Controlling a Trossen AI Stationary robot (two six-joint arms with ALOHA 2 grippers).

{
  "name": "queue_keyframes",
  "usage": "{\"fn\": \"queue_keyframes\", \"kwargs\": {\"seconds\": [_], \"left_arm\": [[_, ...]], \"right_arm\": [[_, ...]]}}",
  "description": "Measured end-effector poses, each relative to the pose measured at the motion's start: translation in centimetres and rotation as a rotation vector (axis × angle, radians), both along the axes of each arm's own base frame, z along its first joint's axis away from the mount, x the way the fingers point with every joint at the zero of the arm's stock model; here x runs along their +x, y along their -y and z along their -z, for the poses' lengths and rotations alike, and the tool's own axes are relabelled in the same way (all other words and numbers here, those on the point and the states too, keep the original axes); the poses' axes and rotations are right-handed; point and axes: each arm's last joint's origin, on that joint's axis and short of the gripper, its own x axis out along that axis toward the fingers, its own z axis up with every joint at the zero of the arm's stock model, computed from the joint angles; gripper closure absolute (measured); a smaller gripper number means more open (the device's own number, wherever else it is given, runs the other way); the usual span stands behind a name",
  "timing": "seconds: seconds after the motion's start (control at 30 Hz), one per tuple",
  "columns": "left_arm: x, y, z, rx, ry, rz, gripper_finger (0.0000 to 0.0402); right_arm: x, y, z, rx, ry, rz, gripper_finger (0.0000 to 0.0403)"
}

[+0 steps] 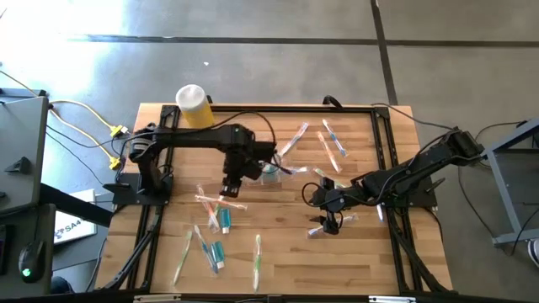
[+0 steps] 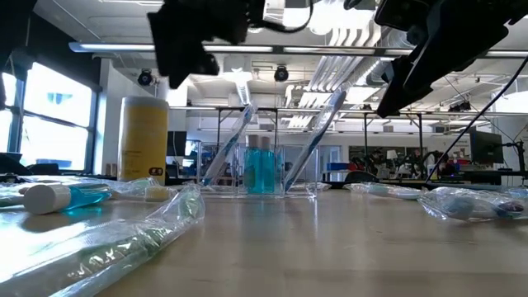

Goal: Pick & Place toothbrushing station
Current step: Put the bottom right orange toothbrush into the transparent organizer

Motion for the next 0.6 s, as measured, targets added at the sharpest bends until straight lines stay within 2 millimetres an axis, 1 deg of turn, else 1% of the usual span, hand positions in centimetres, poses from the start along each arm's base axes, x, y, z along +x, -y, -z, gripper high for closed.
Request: {"fn": "queue_keyframes", "kwargs": {"seconds": [0.13,0.4,0.5,0.6], "left_arm": [[-2.0,0.2,2.9,0.0,-0.019,-0.03,0.0272],[-6.3,0.5,7.6,0.005,0.058,-0.154,0.0272],[-7.6,0.8,9.1,0.006,0.048,-0.179,0.0272],[-8.5,1.4,10.0,0.02,0.035,-0.191,0.0272]], "right_arm": [[0.0,0.0,0.0,-0.003,-0.003,-0.003,0.0105],[0.1,0.0,-0.1,-0.014,0.013,-0.018,0.0105],[0.2,0.1,-0.1,-0.012,0.02,-0.015,0.0105],[0.3,0.4,-0.2,-0.01,0.025,-0.003,0.0105]]}}
